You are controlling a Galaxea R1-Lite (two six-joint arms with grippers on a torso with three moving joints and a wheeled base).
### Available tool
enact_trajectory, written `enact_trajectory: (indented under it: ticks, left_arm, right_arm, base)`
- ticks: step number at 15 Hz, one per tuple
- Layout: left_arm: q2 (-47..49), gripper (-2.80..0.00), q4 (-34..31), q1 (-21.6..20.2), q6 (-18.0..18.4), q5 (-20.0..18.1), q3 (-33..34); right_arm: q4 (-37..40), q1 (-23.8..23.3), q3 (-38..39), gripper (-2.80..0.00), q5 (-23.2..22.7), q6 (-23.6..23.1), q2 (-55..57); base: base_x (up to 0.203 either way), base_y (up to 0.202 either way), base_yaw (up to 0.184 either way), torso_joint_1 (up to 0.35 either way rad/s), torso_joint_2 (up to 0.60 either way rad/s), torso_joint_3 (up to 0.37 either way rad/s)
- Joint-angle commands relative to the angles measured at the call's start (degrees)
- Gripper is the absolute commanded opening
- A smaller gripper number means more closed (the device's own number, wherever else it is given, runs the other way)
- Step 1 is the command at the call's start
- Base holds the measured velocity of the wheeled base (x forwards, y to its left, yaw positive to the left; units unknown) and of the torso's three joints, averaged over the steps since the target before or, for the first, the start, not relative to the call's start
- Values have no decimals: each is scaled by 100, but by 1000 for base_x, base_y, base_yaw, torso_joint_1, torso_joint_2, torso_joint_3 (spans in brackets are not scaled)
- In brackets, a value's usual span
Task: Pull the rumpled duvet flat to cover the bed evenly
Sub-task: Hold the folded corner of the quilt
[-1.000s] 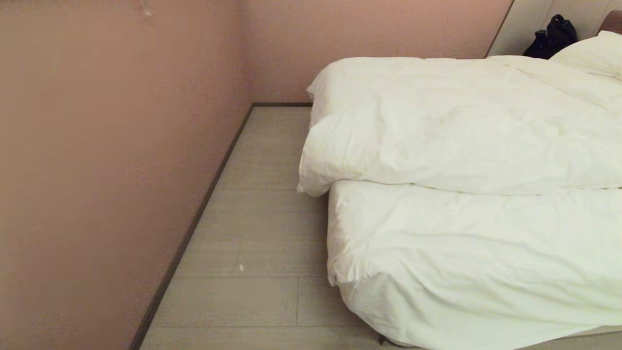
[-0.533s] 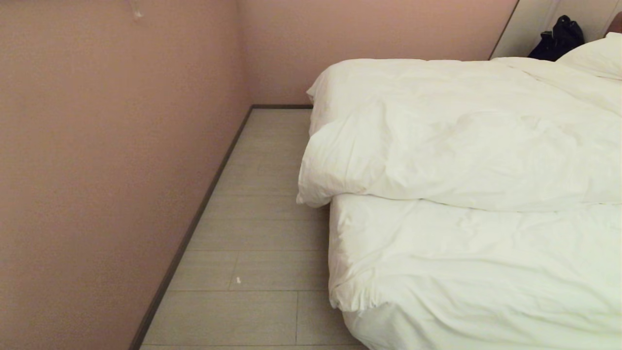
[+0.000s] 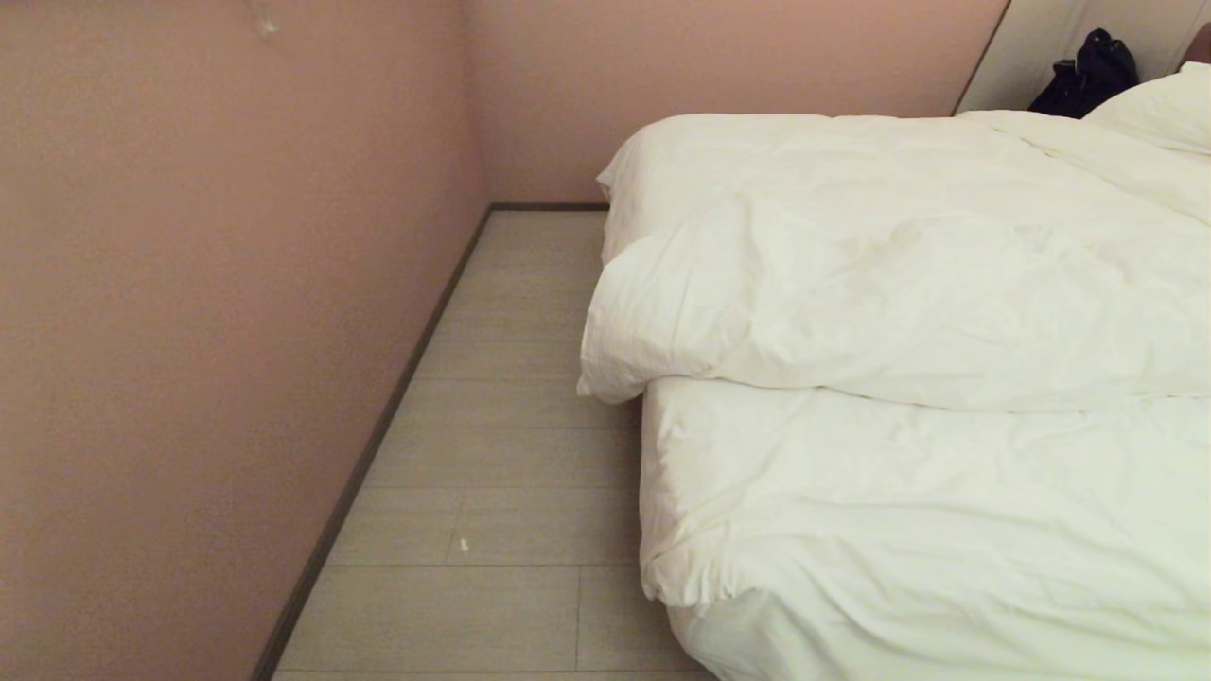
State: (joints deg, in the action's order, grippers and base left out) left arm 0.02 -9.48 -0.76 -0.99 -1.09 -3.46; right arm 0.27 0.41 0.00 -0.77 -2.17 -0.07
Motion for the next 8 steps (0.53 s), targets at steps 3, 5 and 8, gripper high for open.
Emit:
enact_trajectory:
  ticks: [3,5,8]
  left_arm:
    - [-2,-280,-7,-3,2,-5,0]
    - [-2,-280,-10,-3,2,4,3]
    - [-2,-280,-10,-3,11,-5,-5]
  right_arm:
    - [0,2,0,-280,-2,-3,7]
    - [0,2,0,-280,-2,-3,7]
    - [0,2,0,-280,-2,-3,7]
  base:
    - [0,0,0,0,0,0]
    - [0,0,0,0,0,0]
    - [0,0,0,0,0,0]
